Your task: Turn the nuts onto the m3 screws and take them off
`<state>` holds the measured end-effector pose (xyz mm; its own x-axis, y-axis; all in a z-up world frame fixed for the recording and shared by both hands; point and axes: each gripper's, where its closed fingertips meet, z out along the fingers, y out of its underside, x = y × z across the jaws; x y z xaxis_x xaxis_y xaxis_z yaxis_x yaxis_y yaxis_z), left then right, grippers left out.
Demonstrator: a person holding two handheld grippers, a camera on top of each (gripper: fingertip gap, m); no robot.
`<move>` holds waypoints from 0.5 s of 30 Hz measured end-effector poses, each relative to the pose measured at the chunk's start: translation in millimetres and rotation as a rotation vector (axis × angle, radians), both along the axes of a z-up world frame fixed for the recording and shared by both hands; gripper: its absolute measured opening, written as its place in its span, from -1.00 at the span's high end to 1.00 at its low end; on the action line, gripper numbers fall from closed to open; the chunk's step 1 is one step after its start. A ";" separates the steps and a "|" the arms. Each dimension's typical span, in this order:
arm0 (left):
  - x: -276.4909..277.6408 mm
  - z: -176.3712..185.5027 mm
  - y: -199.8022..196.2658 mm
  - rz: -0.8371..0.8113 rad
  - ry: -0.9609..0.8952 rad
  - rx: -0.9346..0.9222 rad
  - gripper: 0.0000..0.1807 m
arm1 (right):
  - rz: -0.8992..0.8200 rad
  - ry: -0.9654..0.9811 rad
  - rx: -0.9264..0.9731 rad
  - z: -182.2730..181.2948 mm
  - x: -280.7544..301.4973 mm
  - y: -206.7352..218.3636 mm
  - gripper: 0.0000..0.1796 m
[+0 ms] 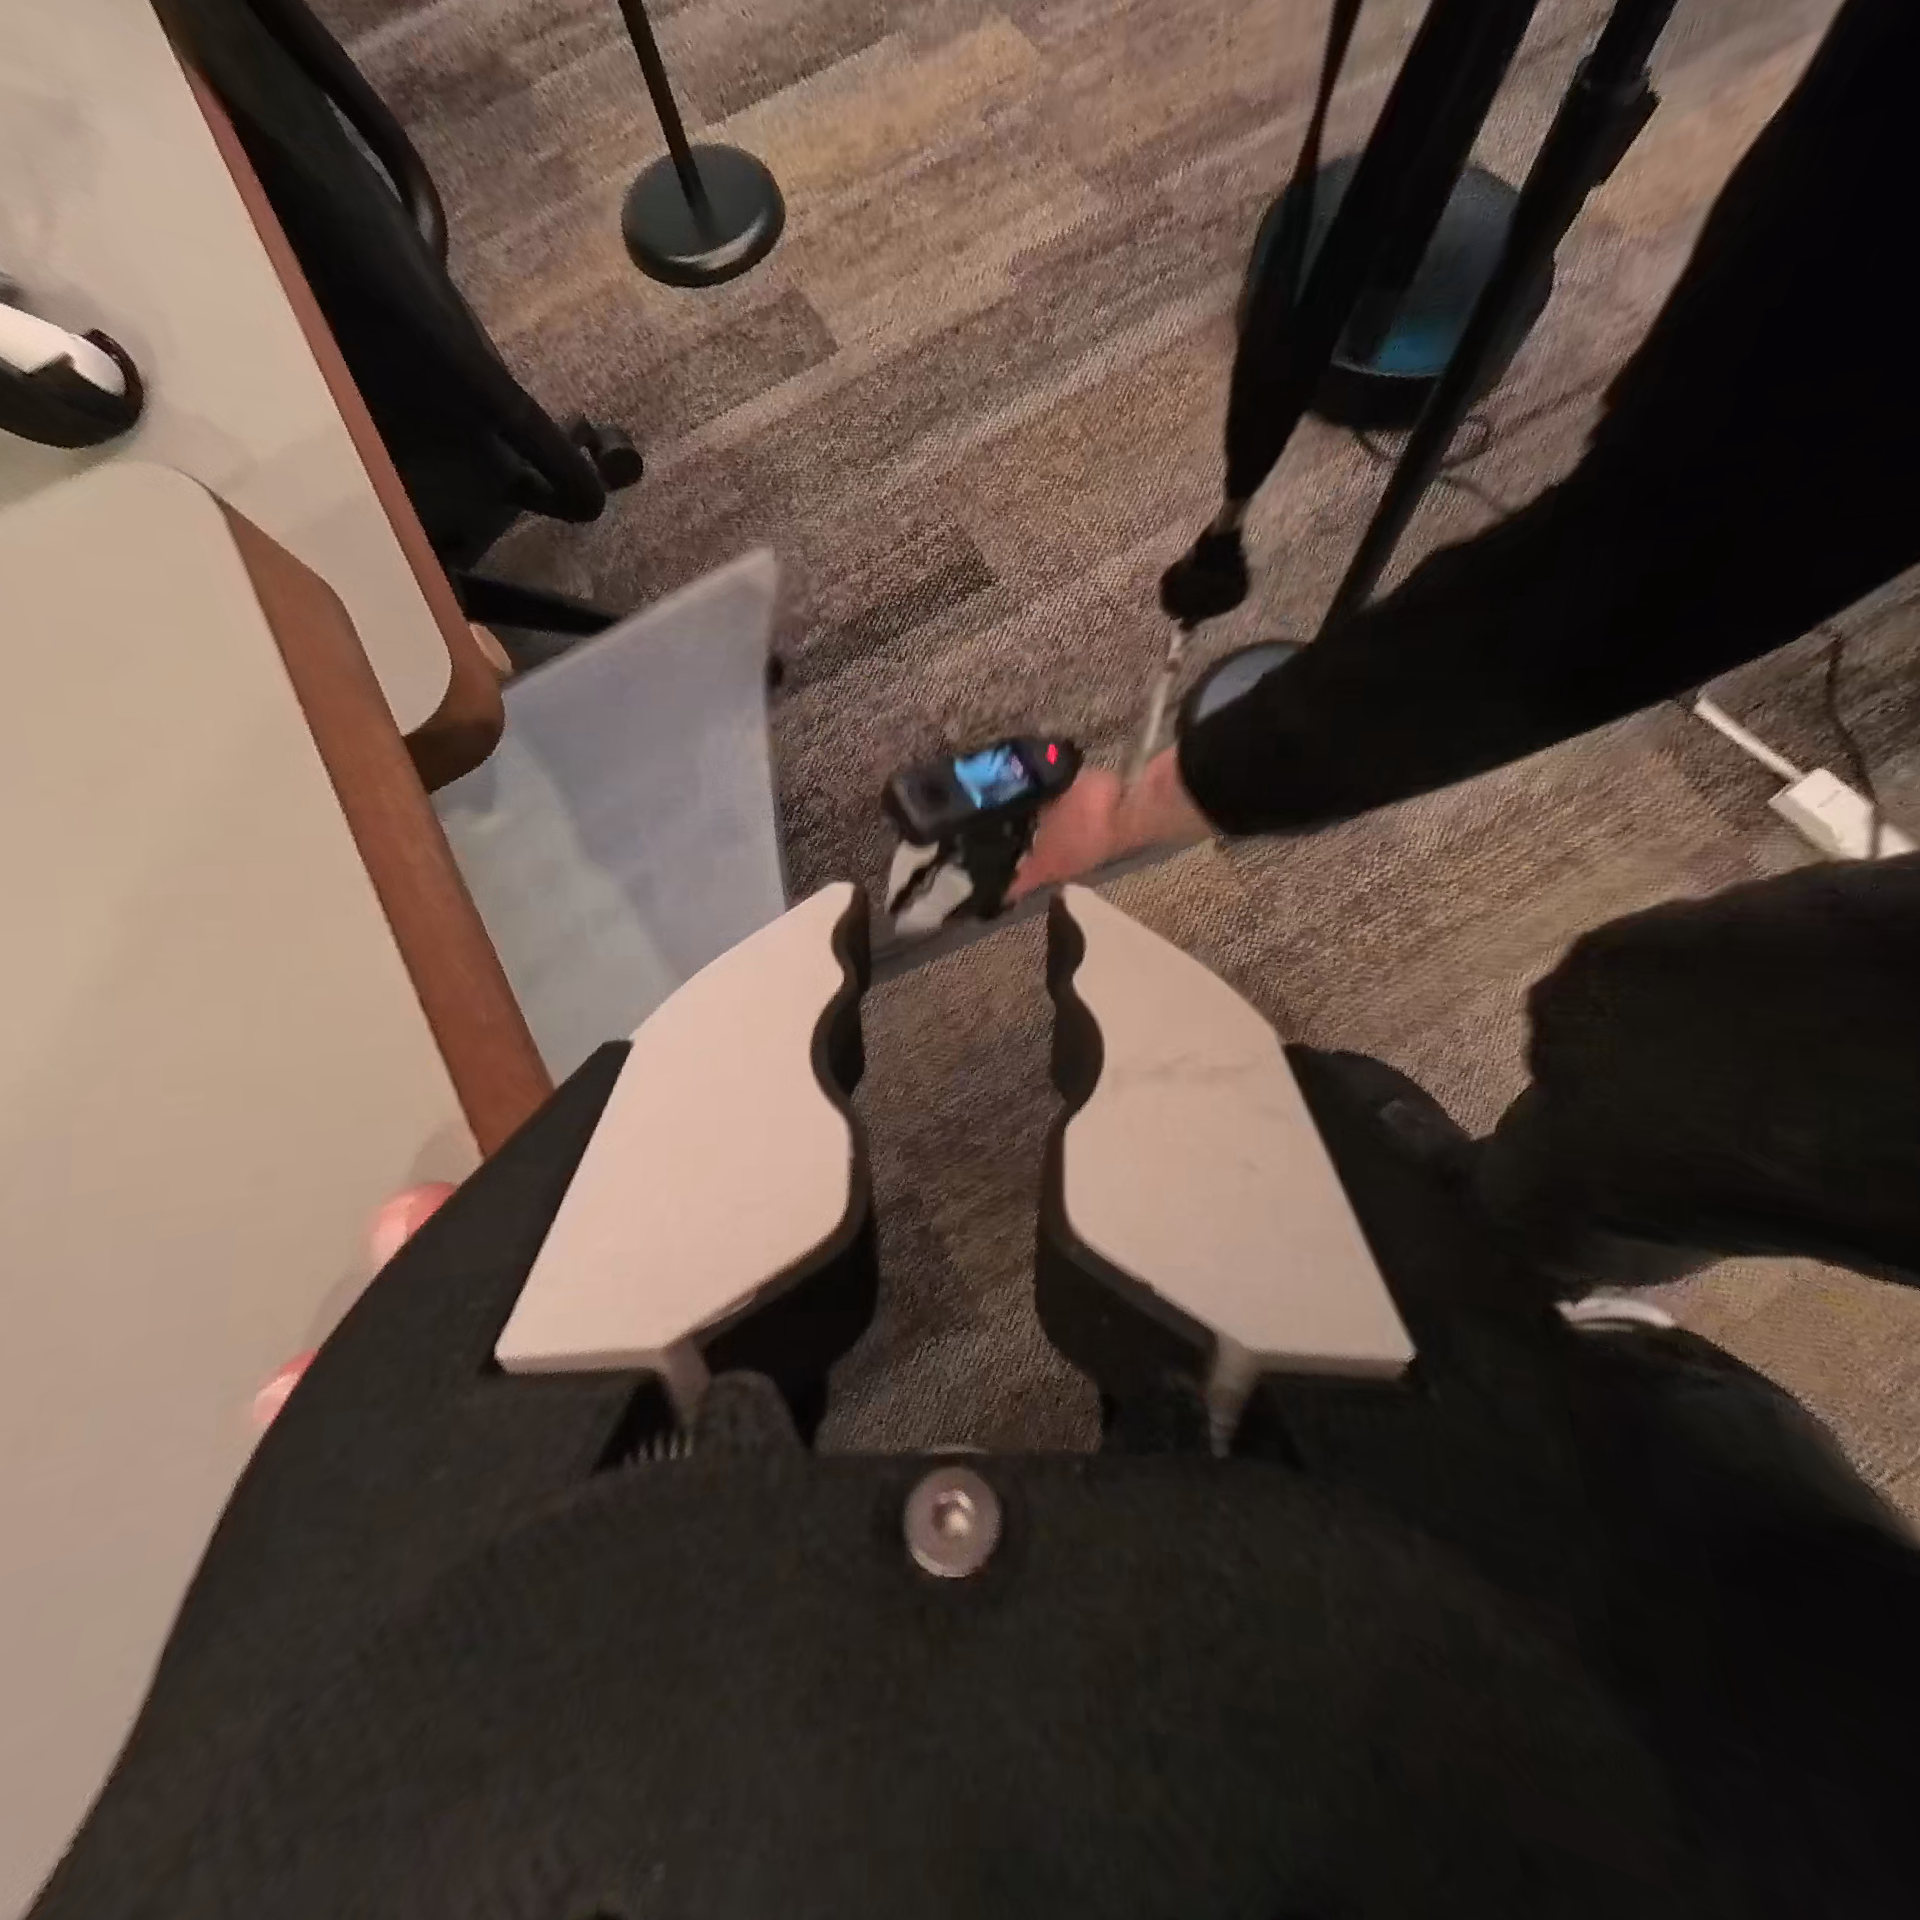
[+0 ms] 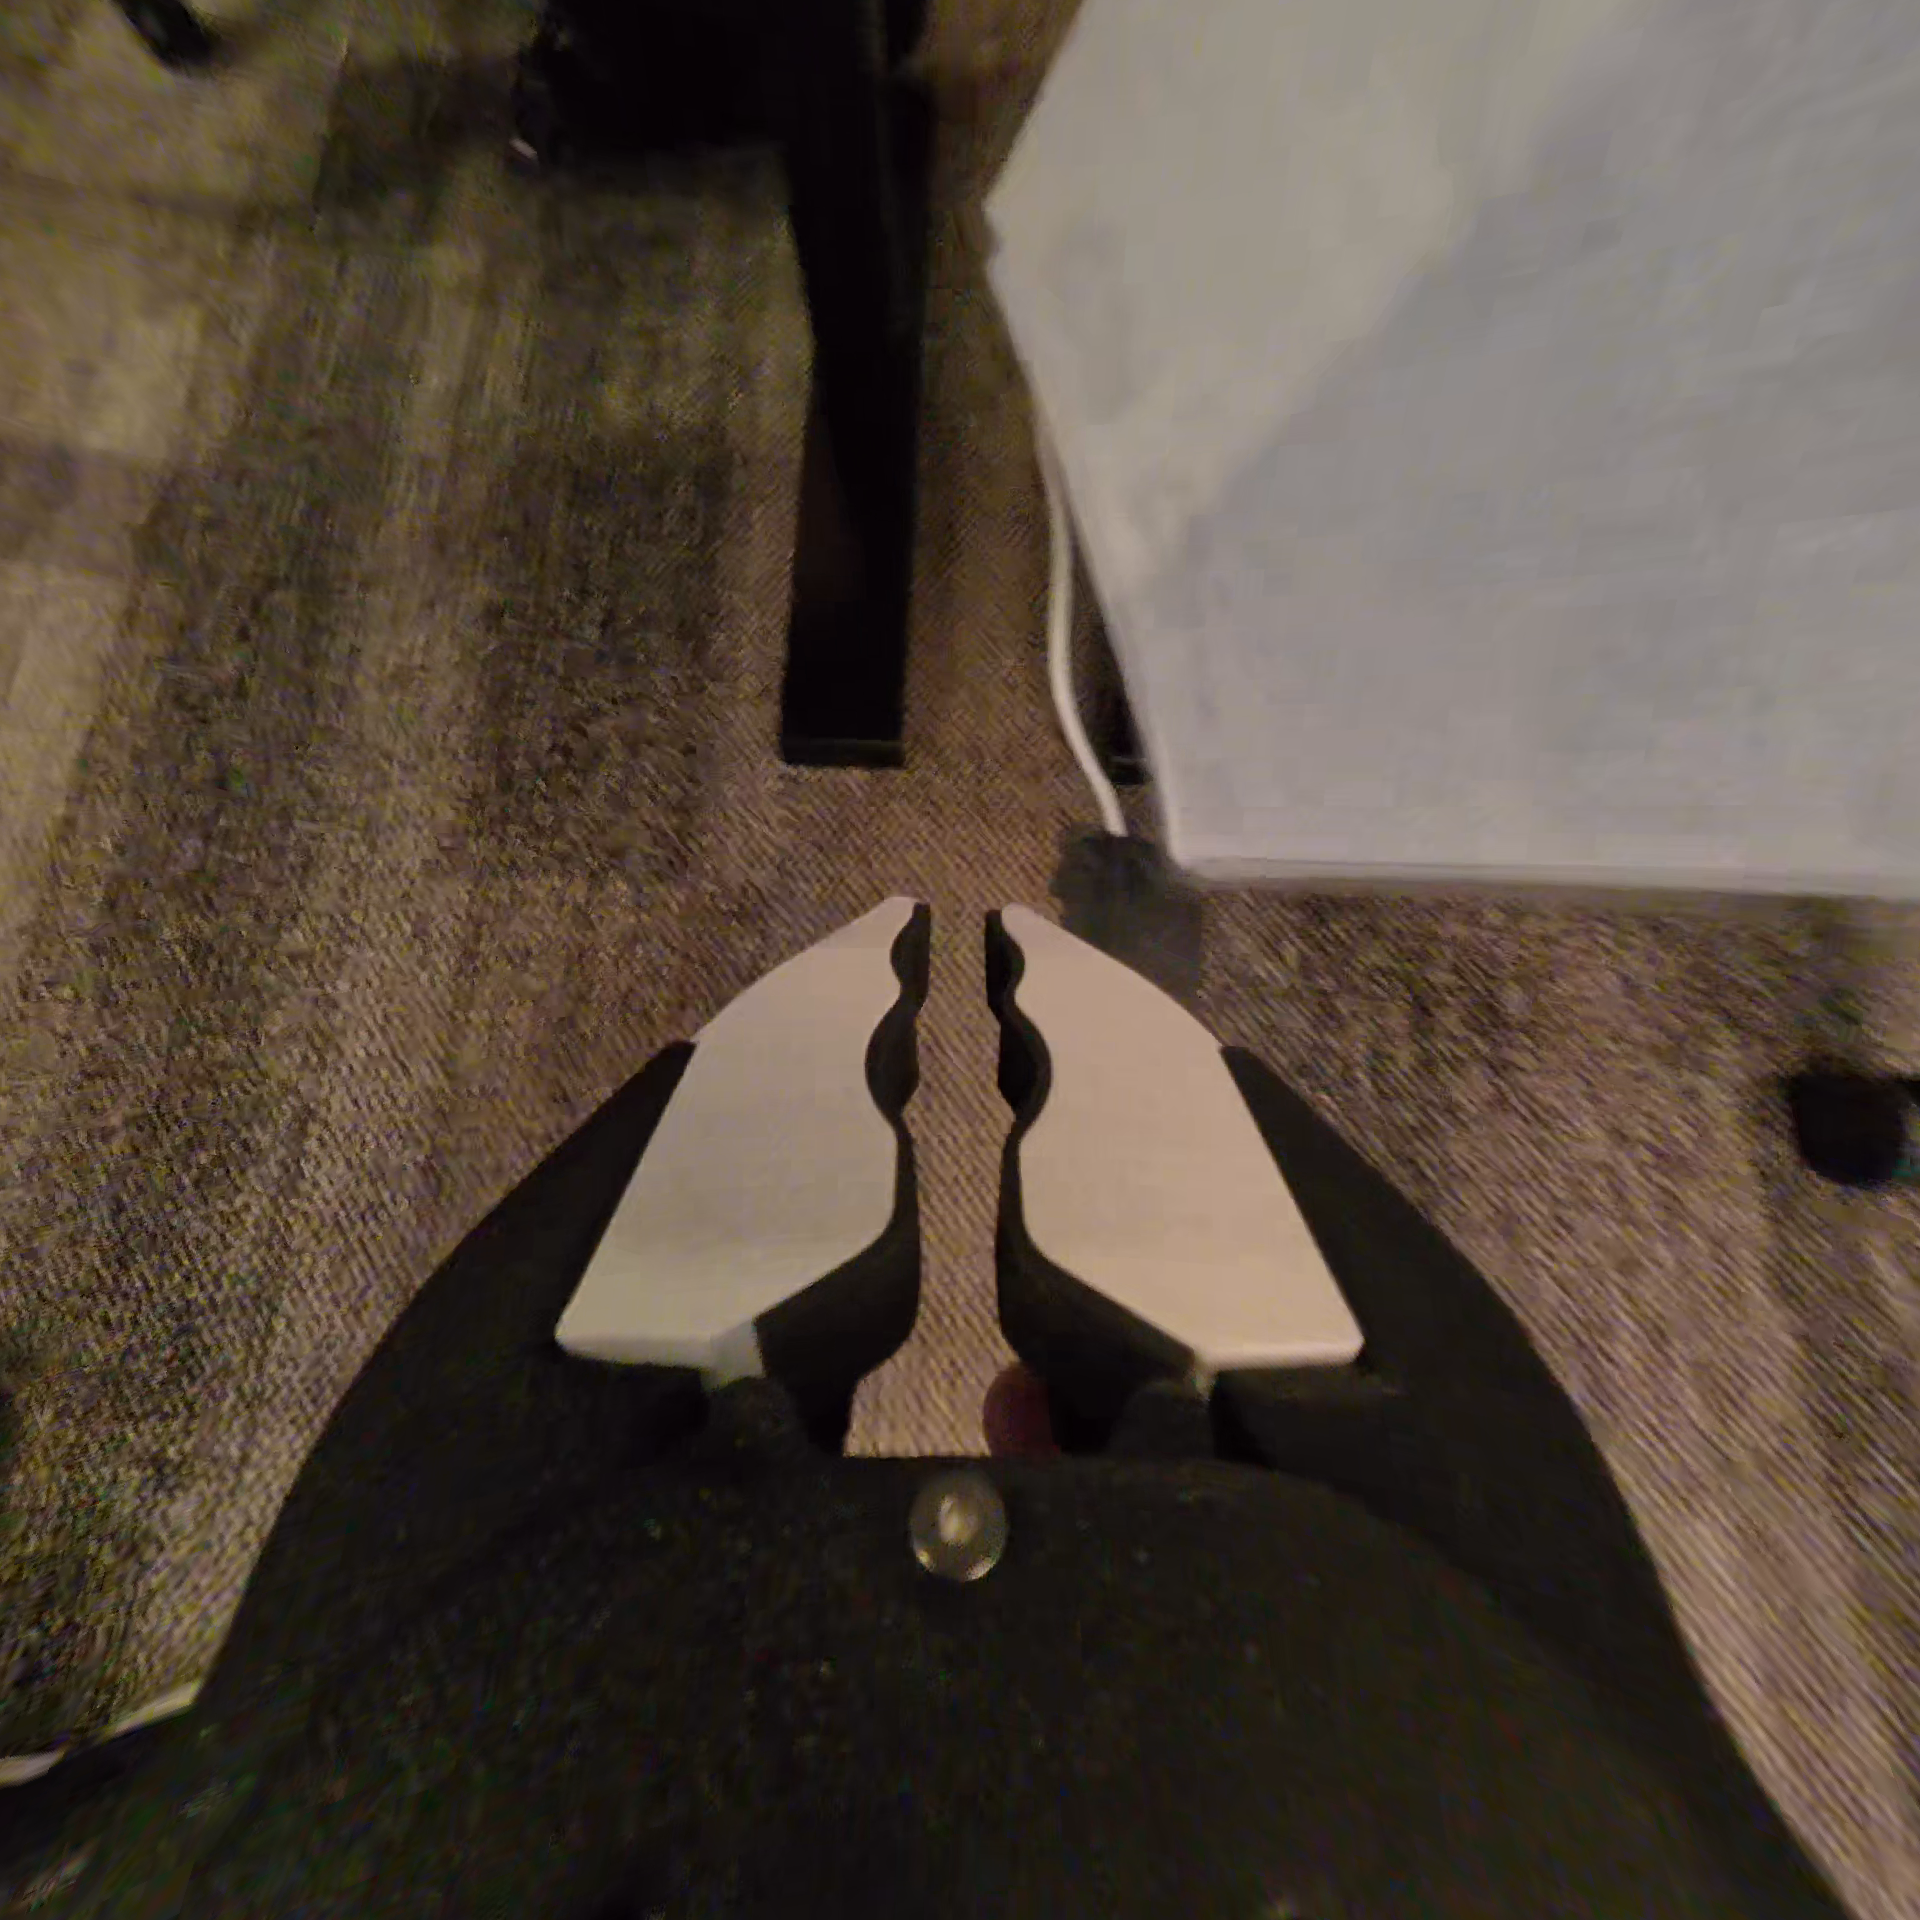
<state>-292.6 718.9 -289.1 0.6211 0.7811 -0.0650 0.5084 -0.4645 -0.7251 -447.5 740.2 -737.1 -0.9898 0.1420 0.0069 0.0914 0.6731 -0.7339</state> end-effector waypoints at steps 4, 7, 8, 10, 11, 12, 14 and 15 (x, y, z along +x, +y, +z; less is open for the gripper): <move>-10.9 6.6 0.1 0.014 0.026 0.039 0.65 | 0.038 -0.081 -0.095 -52.3 9.0 -34.8 0.79; -13.7 9.6 -2.4 0.036 0.040 0.055 0.65 | -0.012 -0.220 -0.177 -90.8 -1.3 -57.4 0.80; -15.6 12.4 -3.8 0.049 0.052 0.071 0.65 | -0.012 -0.237 -0.175 -107.3 -4.5 -63.3 0.81; -17.9 14.0 -5.0 0.057 0.055 0.082 0.64 | -0.053 -0.285 -0.205 -134.9 -15.1 -75.8 0.84; -18.6 15.0 -5.2 0.058 0.056 0.091 0.64 | -0.066 -0.324 -0.219 -148.1 -19.3 -82.0 0.85; -19.1 16.1 -5.5 0.062 0.058 0.099 0.64 | -0.075 -0.322 -0.214 -161.4 -25.4 -86.5 0.87; -20.1 18.3 -6.1 0.067 0.064 0.114 0.62 | -0.089 -0.332 -0.217 -183.7 -36.7 -96.9 0.87; -20.7 19.8 -6.4 0.069 0.074 0.117 0.61 | -0.096 -0.342 -0.213 -197.6 -42.8 -102.4 0.84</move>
